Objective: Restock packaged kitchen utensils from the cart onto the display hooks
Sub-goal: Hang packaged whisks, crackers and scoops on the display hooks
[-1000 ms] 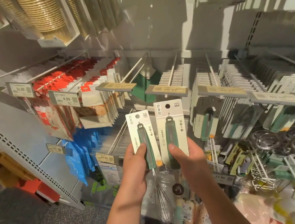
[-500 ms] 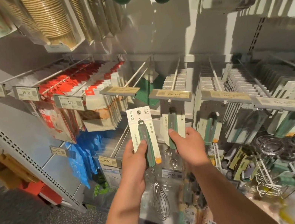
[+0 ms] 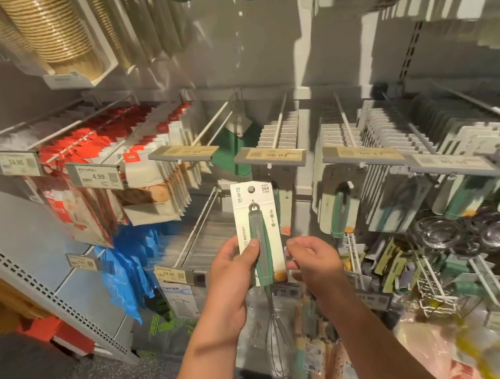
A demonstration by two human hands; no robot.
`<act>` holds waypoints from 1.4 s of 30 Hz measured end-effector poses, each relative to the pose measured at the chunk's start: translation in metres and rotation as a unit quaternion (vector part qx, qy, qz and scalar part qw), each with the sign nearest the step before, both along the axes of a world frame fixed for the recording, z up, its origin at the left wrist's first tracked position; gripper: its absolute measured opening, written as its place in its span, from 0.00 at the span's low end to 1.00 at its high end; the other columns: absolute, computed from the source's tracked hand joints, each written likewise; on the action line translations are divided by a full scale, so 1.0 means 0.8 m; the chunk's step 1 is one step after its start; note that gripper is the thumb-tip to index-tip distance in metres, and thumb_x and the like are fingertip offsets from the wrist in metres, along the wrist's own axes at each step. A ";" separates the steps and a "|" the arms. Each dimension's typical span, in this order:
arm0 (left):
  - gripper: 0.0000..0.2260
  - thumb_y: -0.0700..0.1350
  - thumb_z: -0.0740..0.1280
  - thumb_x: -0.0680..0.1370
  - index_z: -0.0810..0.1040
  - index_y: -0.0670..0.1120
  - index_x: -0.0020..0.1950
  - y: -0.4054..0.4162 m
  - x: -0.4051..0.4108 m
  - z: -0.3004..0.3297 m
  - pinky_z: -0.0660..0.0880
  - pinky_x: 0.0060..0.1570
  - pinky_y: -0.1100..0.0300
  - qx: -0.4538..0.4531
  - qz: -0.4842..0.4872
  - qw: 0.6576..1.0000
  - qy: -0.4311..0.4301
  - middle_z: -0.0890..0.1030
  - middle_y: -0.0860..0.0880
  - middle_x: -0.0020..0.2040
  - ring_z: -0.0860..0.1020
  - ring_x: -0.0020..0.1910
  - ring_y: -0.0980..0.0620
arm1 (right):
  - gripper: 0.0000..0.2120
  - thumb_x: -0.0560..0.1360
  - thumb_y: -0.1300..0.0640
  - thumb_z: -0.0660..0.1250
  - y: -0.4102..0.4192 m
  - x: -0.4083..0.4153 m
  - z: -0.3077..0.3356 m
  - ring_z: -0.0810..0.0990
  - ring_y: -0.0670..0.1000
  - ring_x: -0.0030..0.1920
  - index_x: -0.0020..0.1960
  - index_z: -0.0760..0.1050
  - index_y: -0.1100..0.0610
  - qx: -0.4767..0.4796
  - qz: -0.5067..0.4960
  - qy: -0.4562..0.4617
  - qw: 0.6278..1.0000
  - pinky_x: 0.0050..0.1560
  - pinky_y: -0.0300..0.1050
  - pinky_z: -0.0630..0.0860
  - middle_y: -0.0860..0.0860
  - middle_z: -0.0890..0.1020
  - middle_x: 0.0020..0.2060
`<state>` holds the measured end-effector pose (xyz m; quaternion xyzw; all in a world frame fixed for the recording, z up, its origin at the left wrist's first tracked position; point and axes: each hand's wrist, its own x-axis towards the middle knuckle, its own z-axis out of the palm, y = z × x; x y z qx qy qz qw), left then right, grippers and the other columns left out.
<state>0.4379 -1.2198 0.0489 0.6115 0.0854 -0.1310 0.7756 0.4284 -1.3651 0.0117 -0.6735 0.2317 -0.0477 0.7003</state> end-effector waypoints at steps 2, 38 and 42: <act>0.08 0.43 0.67 0.83 0.81 0.47 0.62 -0.008 -0.002 -0.001 0.80 0.38 0.60 0.001 -0.016 1.000 -0.005 0.88 0.46 0.51 0.87 0.47 0.48 | 0.13 0.80 0.49 0.69 0.000 -0.012 0.008 0.86 0.61 0.49 0.57 0.82 0.57 0.027 0.026 -0.034 0.999 0.54 0.61 0.83 0.56 0.87 0.46; 0.08 0.41 0.66 0.83 0.83 0.51 0.56 -0.082 -0.016 0.004 0.75 0.40 0.61 0.011 -0.081 0.997 -0.010 0.85 0.52 0.46 0.78 0.42 0.53 | 0.03 0.83 0.59 0.67 -0.052 -0.047 0.026 0.82 0.42 0.40 0.50 0.79 0.55 -0.027 -0.164 -0.164 0.972 0.39 0.33 0.76 0.47 0.84 0.40; 0.07 0.41 0.66 0.83 0.83 0.51 0.56 -0.080 -0.016 0.007 0.74 0.42 0.60 0.012 -0.081 0.997 -0.008 0.85 0.51 0.47 0.78 0.43 0.53 | 0.12 0.82 0.48 0.66 -0.070 -0.012 0.026 0.81 0.48 0.51 0.60 0.76 0.55 -0.076 -0.158 -0.057 0.983 0.47 0.44 0.75 0.47 0.82 0.51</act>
